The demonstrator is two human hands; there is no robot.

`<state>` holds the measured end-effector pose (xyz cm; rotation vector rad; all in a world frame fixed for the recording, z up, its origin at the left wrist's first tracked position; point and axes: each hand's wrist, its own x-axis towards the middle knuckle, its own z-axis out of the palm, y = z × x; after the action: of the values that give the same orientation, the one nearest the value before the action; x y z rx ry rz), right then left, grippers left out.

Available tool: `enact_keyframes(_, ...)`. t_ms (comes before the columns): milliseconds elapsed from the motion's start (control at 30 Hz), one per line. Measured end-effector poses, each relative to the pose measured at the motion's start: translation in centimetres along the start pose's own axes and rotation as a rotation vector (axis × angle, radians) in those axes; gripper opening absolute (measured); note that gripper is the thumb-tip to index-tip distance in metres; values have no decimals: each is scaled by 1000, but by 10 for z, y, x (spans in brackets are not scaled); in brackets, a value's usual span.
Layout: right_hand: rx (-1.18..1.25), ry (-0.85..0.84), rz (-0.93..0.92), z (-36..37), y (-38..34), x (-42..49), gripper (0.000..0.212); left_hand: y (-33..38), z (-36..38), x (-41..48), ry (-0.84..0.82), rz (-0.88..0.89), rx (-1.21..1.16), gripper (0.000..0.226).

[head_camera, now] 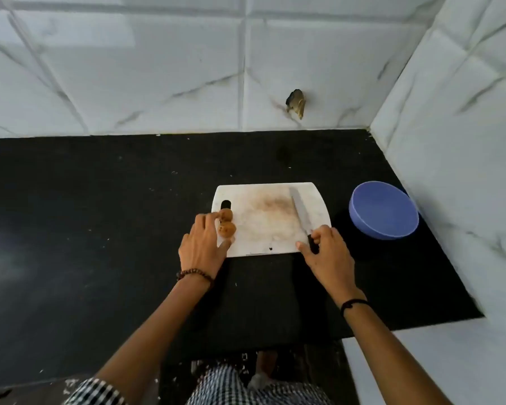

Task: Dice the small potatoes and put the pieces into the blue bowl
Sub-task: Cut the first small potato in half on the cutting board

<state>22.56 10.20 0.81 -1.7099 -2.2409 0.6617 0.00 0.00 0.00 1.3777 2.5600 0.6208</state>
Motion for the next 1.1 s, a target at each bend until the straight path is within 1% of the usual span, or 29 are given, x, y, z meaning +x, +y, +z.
enact_keyframes(100, -38, 24, 65, -3, 3, 6, 28, 1, 3, 4, -50, -68, -38, 59)
enact_keyframes(200, -38, -4, 82, -1, 8, 10, 26, 3, 8, 5, -75, -91, 4, 53)
enact_keyframes(333, -3, -54, 68, -3, 13, 15, 22, 5, 13, 5, -13, -132, 19, 45)
enact_keyframes(467, 20, -77, 39, -8, 17, 21, 18, 6, 18, 4, 36, -163, -38, 39)
enact_keyframes(533, 56, -91, 56, -10, 18, 25, 19, 10, 18, 3, 59, -172, -70, 38)
enact_keyframes(667, 176, -123, 97, -10, 23, 32, 24, 23, 21, -4, 79, -127, -186, 38)
enact_keyframes(800, 314, -153, 135, -13, 28, 36, 26, 40, 28, -7, 59, -86, -294, 40)
enact_keyframes(967, 344, -150, 144, -18, 35, 38, 25, 58, 37, -3, -1, -71, -374, 37)
enact_keyframes(1100, 335, -138, 140, -23, 37, 38, 34, 65, 43, 4, -79, -54, -418, 38)
